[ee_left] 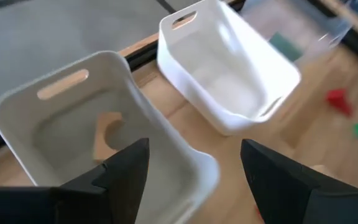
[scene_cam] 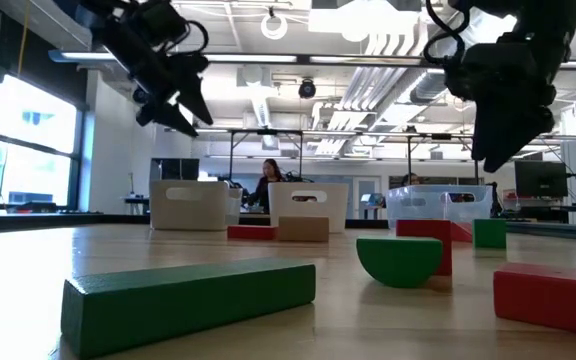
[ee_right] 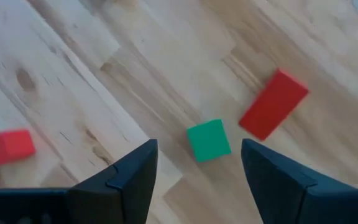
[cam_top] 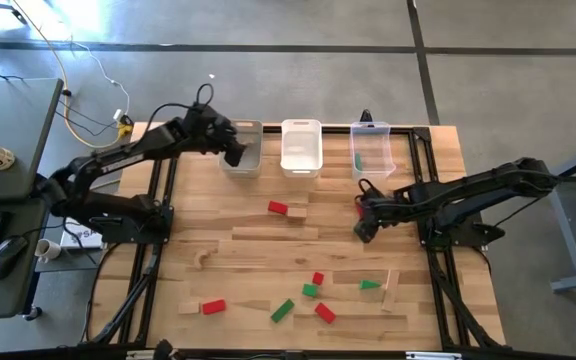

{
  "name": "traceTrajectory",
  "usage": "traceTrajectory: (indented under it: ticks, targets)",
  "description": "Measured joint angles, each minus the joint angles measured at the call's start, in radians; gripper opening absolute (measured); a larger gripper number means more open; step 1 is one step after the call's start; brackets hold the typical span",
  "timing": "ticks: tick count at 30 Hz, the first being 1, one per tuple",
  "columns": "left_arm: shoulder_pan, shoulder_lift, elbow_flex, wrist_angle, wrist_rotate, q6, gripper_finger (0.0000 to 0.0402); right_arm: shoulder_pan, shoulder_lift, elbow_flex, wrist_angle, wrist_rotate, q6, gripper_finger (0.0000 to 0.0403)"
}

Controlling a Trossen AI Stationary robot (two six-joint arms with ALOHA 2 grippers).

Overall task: Sort & place blocks by color
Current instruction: Put the green block into the transparent bin

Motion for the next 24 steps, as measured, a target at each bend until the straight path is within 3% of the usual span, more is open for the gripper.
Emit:
traceTrajectory:
  ticks: [9, 16, 24]
  targets:
    - [-0.050, -0.097, 0.000, -0.034, 0.034, -0.074, 0.0239, -0.004, -0.001, 0.000, 0.000, 0.004, -0.309, 0.0220]
    - [-0.122, -0.102, 0.000, -0.044, 0.055, -0.138, 0.0239, -0.004, 0.026, 0.000, 0.004, 0.000, -0.370, 0.0220]
    - [-0.242, -0.102, 0.000, -0.043, 0.044, -0.173, 0.0239, -0.003, 0.150, 0.000, 0.028, -0.039, -0.394, 0.0220]
